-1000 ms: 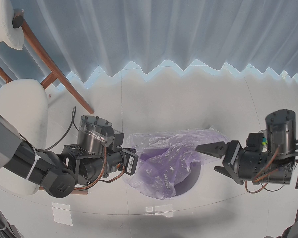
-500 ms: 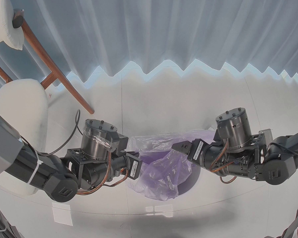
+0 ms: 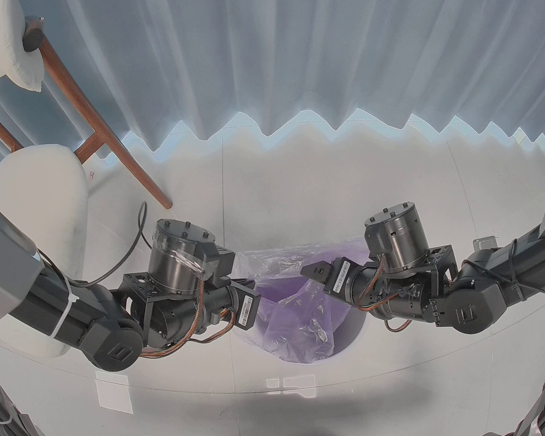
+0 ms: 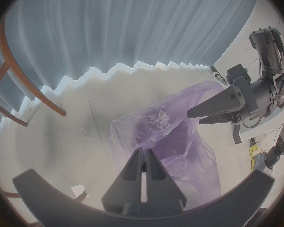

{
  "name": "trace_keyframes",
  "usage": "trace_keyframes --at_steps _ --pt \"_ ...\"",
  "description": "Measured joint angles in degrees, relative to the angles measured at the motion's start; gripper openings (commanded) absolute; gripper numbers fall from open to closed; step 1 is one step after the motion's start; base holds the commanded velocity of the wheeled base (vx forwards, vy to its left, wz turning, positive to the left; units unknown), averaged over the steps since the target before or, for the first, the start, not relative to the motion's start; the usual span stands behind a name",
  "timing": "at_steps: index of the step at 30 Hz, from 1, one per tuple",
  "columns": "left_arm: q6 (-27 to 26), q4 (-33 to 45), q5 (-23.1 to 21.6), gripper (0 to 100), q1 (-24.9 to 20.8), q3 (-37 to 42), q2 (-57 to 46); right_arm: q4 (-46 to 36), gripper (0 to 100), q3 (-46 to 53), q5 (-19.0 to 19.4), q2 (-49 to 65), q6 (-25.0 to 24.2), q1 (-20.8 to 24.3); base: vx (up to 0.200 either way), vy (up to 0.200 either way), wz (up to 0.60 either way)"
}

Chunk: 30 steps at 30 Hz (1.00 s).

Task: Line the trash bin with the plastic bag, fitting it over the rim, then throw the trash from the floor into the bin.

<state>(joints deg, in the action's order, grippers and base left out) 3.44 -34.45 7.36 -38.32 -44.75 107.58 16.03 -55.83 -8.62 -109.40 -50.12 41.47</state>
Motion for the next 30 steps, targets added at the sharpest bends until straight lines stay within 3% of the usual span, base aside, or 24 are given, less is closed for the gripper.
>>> trace_keyframes --at_steps 8,9,21,30 --pt "-0.02 -0.04 0.00 0 -0.02 0.00 -0.02 0.00 100 -0.28 -0.44 -1.33 0.02 -0.44 0.000 0.000 0.00" --pt "-0.02 -0.04 0.00 0 0.00 0.00 -0.02 0.02 0 -0.32 -0.49 -1.46 0.02 -0.52 0.000 0.000 0.00" --pt "0.00 -0.06 0.00 0 0.00 -0.15 -0.02 -0.09 0 0.35 -2.35 -1.85 0.00 -1.05 0.000 0.000 0.00" --pt "0.37 0.18 1.08 0 0.20 -0.06 0.05 -0.05 0 7.02 -3.43 2.18 -0.02 -1.12 0.000 0.000 0.00"
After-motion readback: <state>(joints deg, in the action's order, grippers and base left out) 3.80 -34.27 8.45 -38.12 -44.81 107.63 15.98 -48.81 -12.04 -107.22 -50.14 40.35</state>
